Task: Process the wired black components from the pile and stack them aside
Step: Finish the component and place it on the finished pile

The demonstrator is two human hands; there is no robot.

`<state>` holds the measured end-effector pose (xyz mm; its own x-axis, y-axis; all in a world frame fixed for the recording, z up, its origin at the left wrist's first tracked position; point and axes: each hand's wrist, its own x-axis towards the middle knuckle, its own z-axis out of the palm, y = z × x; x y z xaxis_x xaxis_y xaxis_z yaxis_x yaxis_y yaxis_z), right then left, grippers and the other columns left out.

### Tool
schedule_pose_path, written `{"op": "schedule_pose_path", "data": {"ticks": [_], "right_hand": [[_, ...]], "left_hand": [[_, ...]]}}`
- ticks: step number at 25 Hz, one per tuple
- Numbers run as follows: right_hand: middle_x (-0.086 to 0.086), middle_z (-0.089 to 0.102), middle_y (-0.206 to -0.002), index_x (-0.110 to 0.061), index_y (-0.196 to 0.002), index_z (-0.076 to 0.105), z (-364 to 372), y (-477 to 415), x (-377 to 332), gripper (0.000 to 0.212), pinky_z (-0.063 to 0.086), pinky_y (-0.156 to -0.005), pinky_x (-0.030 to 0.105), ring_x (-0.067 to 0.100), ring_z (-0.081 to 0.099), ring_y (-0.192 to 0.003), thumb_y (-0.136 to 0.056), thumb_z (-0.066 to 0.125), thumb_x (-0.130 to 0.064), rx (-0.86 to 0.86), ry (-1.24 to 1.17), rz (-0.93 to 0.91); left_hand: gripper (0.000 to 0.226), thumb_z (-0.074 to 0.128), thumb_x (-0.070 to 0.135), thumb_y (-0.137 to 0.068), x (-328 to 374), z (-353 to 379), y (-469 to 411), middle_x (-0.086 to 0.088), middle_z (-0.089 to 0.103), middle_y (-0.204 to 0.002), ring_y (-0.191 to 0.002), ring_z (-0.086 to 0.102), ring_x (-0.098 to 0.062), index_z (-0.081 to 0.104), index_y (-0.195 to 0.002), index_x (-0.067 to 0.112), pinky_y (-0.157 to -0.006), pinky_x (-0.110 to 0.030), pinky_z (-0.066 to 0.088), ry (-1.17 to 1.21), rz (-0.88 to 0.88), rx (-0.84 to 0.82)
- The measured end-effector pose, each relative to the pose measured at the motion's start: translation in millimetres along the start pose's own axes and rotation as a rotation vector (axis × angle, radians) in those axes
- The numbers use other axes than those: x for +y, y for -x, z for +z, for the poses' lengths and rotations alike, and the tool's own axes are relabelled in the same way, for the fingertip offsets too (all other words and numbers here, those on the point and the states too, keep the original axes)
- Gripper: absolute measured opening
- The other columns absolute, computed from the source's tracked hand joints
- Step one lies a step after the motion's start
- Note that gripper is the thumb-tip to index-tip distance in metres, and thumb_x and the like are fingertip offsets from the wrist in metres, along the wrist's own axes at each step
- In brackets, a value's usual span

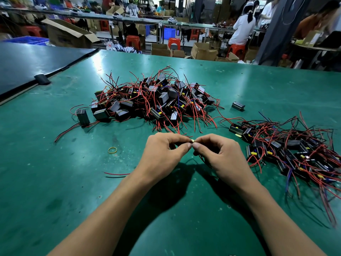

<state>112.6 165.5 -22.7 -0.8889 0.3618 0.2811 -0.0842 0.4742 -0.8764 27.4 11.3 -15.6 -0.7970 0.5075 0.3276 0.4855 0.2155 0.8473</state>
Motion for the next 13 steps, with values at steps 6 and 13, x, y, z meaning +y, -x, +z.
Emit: {"op": "schedule_pose_path", "data": {"ticks": [6,13], "right_hand": [[-0.002,0.075,-0.074,-0.018,-0.09,0.072,0.2,1.5,-2.3,0.004,0.049,-0.064,0.014,0.004,0.067,-0.066,-0.092,0.071,-0.016,-0.017,-0.037,0.011],[0.002,0.074,-0.076,-0.021,-0.092,0.068,-0.8,1.2,-2.0,0.009,0.051,-0.056,0.025,0.012,0.064,-0.059,-0.09,0.073,-0.014,0.001,-0.069,0.042]], "left_hand": [[0.009,0.073,0.017,-0.084,-0.2,1.5,-0.8,0.017,0.065,-0.062,-0.056,0.049,0.001,0.08,-0.087,0.022,-0.053,-0.009,0.034,0.023,-0.005,-0.002],[0.01,0.073,0.015,-0.084,1.1,3.7,0.5,0.016,0.067,-0.066,-0.058,0.052,-0.002,0.08,-0.089,0.019,-0.055,-0.012,0.038,0.042,-0.017,-0.014]]}}
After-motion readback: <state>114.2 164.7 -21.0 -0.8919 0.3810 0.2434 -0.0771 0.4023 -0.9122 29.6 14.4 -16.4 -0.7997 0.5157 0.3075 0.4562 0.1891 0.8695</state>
